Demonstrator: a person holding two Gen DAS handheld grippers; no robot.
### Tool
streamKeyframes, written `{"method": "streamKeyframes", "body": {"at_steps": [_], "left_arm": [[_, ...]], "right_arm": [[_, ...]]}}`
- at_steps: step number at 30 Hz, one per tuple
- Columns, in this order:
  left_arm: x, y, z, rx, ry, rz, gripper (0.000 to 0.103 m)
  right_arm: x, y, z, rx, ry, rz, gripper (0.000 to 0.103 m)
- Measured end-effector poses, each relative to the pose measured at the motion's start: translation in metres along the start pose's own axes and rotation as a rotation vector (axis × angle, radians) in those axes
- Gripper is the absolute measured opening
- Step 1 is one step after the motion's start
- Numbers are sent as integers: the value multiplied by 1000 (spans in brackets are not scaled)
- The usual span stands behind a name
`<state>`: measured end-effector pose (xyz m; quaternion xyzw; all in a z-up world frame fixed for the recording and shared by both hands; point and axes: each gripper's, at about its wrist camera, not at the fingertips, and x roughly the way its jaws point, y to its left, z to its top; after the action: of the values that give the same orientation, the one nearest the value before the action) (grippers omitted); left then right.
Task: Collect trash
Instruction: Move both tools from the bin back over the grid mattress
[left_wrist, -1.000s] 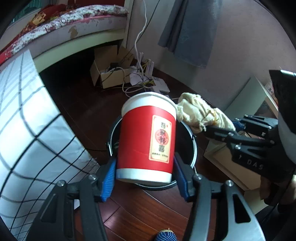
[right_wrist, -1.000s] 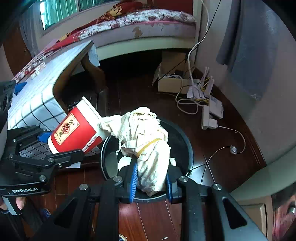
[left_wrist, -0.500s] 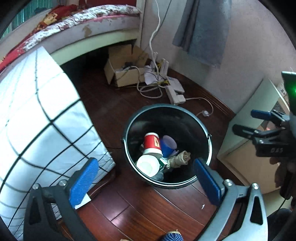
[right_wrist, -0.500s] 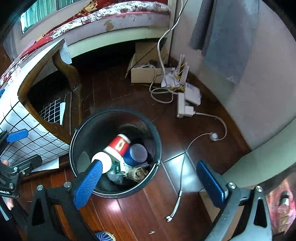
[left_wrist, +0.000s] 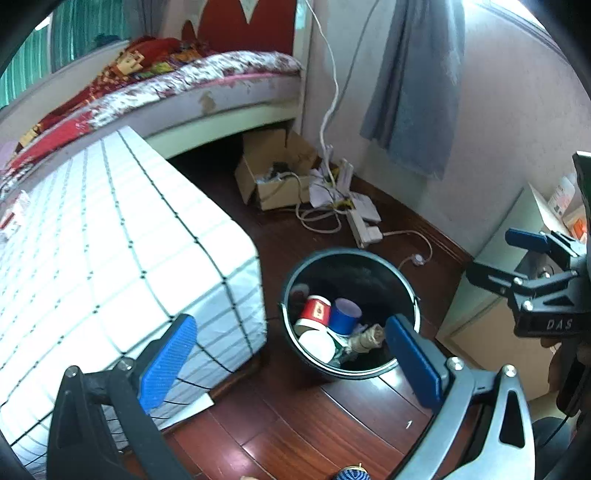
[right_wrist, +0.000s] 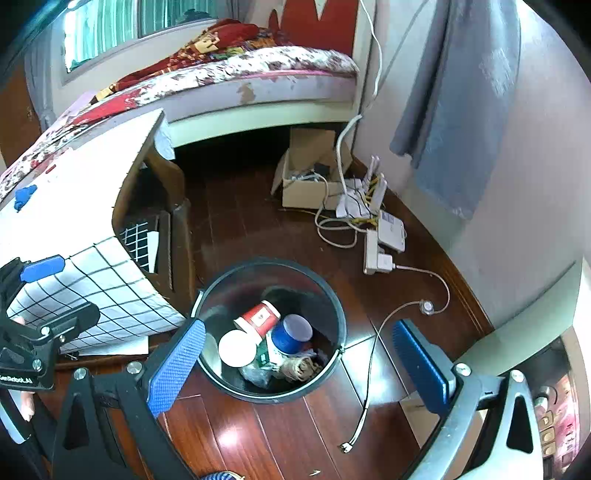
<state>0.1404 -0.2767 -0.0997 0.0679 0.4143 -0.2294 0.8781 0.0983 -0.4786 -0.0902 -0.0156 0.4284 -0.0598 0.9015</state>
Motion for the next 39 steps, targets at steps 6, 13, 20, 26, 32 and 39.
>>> {"method": "streamKeyframes", "body": {"at_steps": [6, 13, 20, 26, 32, 39], "left_arm": [[-24, 17, 1, -18, -33, 26, 102], [-38, 39, -3, -46, -56, 54, 102], [-53, 75, -9, -101, -78, 98, 102], [-64, 118, -21, -161, -89, 145, 102], [-77, 166, -33, -229, -96, 208, 102], [-92, 220, -52, -311, -101, 288, 102]], "right_arm": [[-13, 30, 8, -48, -20, 21, 102], [-21, 64, 14, -85, -46, 50, 102], [-24, 104, 31, -137, -69, 90, 102], [-19, 151, 47, -201, -77, 139, 102], [-10, 203, 62, -260, -84, 202, 102], [2, 272, 75, -344, -83, 281, 102]]}}
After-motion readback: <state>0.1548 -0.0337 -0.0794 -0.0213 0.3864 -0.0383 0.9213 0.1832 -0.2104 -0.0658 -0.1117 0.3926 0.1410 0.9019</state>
